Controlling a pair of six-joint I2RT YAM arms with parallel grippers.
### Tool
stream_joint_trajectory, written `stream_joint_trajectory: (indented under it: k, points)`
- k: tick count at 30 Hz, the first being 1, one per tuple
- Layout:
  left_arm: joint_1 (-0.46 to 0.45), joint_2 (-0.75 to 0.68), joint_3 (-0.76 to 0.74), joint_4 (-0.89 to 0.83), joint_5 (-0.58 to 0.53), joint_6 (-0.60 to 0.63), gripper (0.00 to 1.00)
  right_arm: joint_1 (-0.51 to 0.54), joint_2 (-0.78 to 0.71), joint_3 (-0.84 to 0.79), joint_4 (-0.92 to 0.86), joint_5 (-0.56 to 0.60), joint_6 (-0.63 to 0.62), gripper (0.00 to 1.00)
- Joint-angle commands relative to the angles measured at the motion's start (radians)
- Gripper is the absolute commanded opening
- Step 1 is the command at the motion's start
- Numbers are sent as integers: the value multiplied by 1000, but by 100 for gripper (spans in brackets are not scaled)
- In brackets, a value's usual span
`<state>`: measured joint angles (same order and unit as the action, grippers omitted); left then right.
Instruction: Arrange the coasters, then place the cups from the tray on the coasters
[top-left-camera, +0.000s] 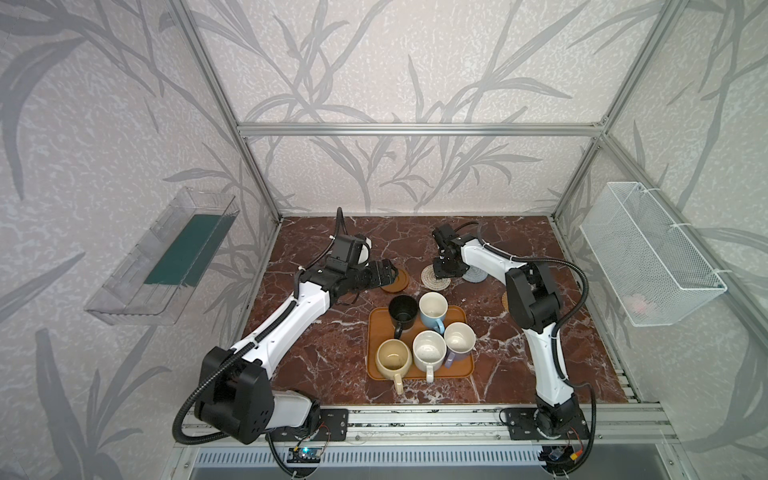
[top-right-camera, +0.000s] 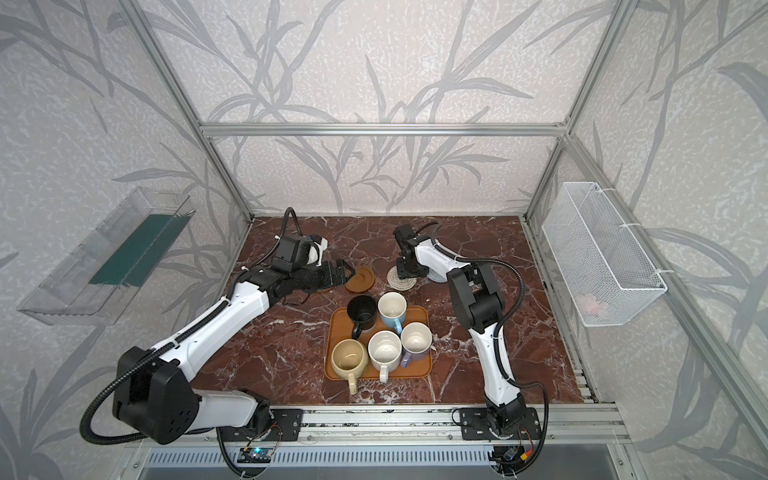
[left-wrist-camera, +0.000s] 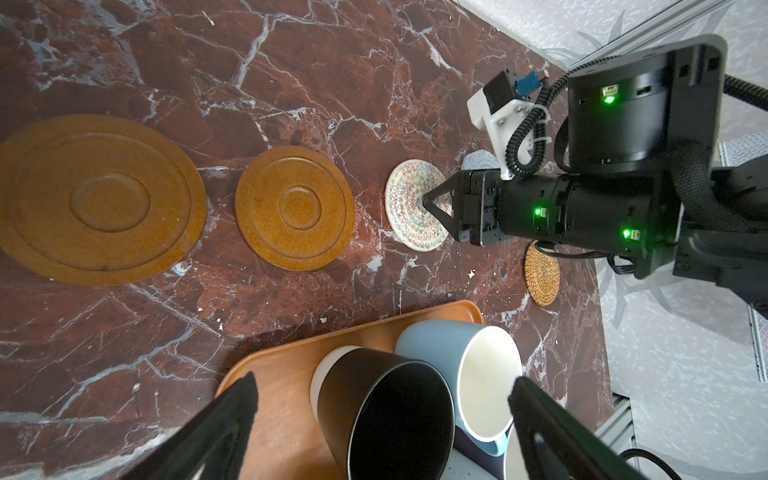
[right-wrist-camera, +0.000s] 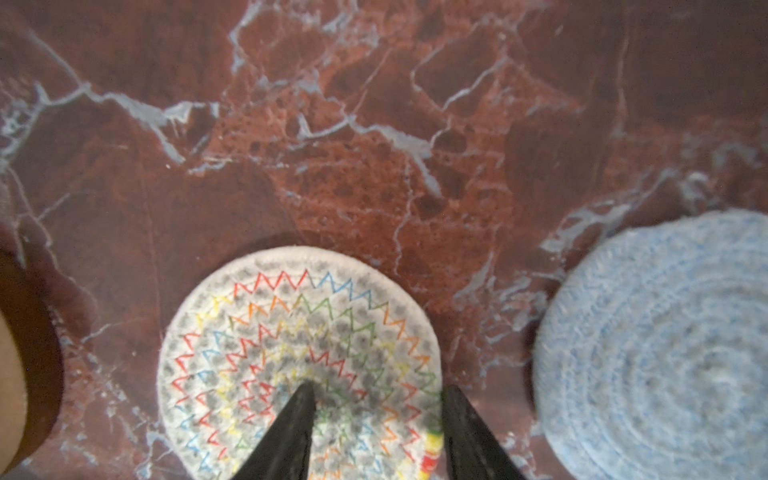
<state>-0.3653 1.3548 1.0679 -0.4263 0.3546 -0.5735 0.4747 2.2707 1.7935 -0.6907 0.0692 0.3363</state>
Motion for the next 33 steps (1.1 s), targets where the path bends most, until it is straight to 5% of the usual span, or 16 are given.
stream_joint_trajectory:
  k: [1, 19, 21, 23, 33]
  points:
    - [0, -32, -19, 27, 15, -16, 97, -4, 73, 19, -85, 18, -20, 49]
    - [-1, -73, -4, 12, 32, -23, 98, -5, -145, -19, -74, 43, -41, 63]
    - [-1, -83, -5, 17, 56, -26, 99, -6, -193, -44, -62, 32, -40, 75]
    - [0, -96, -11, 36, 95, -32, 99, -7, -251, -86, -37, 22, -33, 100]
    - [-39, -150, 10, 46, 144, -37, 99, -121, -410, -292, 72, -67, -54, 100]
